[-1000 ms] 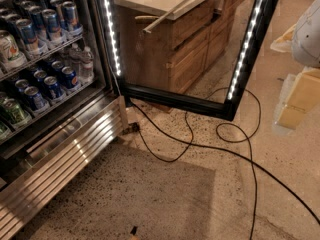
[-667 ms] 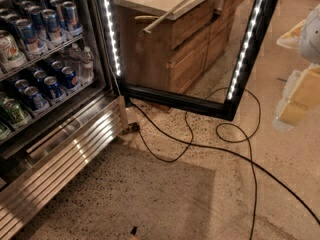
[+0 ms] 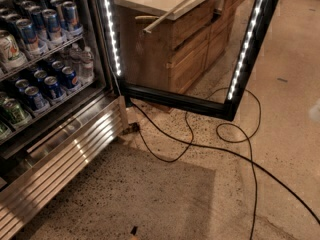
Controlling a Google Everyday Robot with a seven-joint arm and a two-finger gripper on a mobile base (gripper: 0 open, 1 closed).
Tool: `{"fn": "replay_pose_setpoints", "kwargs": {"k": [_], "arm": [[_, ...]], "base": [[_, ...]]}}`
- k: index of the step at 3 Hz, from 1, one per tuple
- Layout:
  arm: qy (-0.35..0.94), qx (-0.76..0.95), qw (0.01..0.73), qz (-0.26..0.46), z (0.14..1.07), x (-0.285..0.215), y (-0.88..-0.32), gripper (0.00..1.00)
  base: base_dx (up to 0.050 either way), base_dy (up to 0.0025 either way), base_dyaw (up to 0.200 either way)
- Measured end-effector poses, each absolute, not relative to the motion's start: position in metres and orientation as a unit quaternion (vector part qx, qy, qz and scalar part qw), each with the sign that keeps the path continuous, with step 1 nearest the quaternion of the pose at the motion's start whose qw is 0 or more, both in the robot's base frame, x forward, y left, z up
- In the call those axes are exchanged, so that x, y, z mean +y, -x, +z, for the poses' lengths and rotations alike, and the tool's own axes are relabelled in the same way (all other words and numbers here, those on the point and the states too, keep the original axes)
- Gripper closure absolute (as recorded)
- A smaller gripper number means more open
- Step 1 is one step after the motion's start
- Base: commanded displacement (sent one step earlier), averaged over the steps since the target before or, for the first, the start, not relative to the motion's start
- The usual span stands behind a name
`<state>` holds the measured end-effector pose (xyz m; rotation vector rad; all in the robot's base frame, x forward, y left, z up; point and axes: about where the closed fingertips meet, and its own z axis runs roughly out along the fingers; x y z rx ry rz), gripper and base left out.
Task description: Close right fridge door
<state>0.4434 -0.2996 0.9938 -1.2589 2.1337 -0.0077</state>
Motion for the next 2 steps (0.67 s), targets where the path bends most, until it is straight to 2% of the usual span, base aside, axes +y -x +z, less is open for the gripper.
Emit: {"fn": "replay_pose_setpoints", "kwargs": {"k": [1,2], "arm": [[0.452,0.811,0.370,-0.005,1.0099,-0.3136,-0.4356,0.00],[0.453,0.812,0.369,-0.004,1.0097,-0.3125,-0.4353,0.00]], "base": [[0.000,0.00000,0.000],[0.000,0.00000,0.000]]}}
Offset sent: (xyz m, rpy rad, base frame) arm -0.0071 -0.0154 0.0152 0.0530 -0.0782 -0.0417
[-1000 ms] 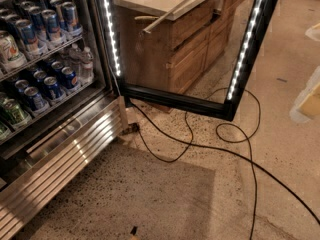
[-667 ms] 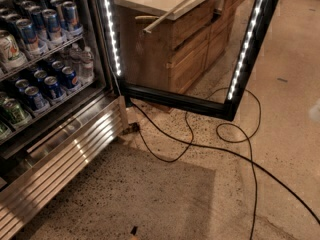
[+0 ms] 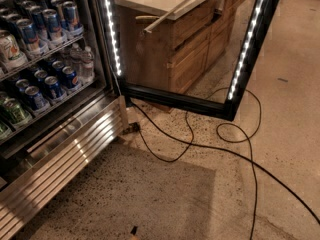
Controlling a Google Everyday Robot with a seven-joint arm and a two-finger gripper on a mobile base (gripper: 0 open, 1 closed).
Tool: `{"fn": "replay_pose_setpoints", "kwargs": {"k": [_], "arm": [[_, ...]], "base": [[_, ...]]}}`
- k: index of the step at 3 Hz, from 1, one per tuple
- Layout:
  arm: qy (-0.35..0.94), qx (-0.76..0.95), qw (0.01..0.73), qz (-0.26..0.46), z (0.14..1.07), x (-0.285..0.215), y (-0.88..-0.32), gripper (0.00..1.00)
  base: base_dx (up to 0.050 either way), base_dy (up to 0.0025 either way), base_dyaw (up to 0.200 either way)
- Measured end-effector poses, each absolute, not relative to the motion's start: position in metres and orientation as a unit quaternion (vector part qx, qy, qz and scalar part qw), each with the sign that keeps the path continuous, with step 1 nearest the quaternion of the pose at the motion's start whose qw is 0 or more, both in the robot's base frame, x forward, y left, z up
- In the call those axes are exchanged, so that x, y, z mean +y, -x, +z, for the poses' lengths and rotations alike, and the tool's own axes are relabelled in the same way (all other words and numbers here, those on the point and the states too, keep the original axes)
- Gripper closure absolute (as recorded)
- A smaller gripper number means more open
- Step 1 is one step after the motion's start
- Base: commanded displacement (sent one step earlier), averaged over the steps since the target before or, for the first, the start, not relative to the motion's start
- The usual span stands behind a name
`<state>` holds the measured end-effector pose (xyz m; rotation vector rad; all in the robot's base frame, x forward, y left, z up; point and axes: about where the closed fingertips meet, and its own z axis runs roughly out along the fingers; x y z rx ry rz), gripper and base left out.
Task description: Close right fridge door
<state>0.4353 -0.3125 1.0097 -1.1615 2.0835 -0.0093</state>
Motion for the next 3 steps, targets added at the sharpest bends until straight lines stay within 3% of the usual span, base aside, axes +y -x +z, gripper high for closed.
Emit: {"fn": "replay_pose_setpoints", "kwargs": {"k": [3], "arm": [[0.453,0.812,0.369,-0.003,1.0097,-0.3124,-0.4353,0.66]], "base": [[0.000,0.00000,0.000]]}}
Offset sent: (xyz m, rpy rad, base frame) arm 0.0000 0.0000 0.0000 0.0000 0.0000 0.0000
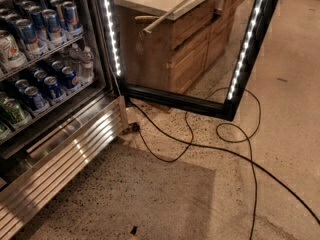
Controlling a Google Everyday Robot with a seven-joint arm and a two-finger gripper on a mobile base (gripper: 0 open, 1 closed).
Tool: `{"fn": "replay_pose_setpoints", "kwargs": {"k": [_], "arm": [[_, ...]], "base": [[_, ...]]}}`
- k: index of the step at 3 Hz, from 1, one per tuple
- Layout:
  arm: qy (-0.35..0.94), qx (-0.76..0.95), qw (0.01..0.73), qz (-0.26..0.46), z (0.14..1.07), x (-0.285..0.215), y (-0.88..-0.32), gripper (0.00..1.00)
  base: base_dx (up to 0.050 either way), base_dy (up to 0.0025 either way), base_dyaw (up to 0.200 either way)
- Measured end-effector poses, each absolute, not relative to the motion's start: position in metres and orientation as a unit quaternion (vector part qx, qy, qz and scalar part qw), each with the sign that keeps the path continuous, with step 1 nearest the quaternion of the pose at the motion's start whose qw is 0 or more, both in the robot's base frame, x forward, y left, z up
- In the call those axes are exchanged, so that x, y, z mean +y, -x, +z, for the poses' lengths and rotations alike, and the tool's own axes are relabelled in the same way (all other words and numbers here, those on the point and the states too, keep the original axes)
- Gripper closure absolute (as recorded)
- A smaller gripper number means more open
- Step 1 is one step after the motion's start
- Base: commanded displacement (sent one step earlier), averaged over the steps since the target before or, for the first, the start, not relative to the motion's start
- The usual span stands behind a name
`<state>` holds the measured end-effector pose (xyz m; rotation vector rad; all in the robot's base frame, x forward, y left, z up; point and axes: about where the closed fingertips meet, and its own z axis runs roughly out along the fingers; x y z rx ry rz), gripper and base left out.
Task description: Close right fridge door
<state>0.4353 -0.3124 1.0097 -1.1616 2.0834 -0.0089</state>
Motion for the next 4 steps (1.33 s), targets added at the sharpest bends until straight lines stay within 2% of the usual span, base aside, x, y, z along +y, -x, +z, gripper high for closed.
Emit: {"fn": "replay_pose_setpoints", "kwargs": {"k": [1,2,3,4], "arm": [[0.459,0.807,0.370,0.040,0.999,-0.304,-0.451,0.89],[0.463,0.793,0.383,0.098,0.982,-0.292,-0.469,1.00],[0.467,0.782,0.392,0.134,0.972,-0.281,-0.481,1.00],[0.467,0.782,0.392,0.134,0.972,-0.281,-0.481,1.00]], "base": [[0.000,0.00000,0.000],[0.000,0.00000,0.000],[0.000,0.00000,0.000],[0.050,0.00000,0.000]]}}
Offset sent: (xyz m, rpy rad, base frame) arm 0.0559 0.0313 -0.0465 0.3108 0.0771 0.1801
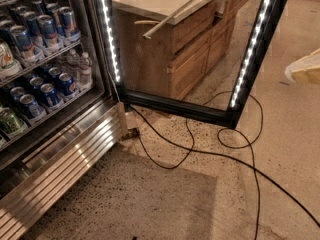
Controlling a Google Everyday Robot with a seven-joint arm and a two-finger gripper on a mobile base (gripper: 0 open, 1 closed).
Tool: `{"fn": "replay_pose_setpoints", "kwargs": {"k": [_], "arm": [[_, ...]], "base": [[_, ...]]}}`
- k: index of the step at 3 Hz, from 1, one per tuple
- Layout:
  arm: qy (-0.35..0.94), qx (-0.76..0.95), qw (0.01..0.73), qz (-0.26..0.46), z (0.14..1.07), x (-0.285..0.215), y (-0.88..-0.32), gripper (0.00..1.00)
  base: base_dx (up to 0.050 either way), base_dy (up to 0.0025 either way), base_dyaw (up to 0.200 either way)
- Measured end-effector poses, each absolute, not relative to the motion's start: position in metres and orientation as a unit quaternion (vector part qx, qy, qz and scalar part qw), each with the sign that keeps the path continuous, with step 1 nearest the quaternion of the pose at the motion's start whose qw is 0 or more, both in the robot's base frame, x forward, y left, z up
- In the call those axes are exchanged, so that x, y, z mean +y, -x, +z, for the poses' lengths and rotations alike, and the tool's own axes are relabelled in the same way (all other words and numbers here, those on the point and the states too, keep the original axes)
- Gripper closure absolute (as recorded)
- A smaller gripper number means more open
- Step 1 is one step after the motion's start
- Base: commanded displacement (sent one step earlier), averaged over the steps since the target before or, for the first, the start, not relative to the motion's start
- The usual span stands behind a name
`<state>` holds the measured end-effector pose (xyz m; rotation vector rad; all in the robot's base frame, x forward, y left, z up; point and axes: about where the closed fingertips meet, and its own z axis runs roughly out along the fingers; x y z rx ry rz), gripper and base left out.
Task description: Close right fridge door
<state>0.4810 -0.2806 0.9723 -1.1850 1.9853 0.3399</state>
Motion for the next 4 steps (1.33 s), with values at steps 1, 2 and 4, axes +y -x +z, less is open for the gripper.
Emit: {"fn": "replay_pose_setpoints", "kwargs": {"k": [1,2,4], "arm": [[0.467,0.782,0.392,0.134,0.9723,-0.2806,-0.4810,1.00],[0.467,0.782,0.392,0.134,0.9723,-0.2806,-0.4810,1.00],[0.467,0.782,0.392,0.134,0.9723,-0.2805,-0.4810,1.00]], "base": [[0.050,0.00000,0.000],[0.000,0.00003,-0.196],[0.050,-0.00001,0.000]]}}
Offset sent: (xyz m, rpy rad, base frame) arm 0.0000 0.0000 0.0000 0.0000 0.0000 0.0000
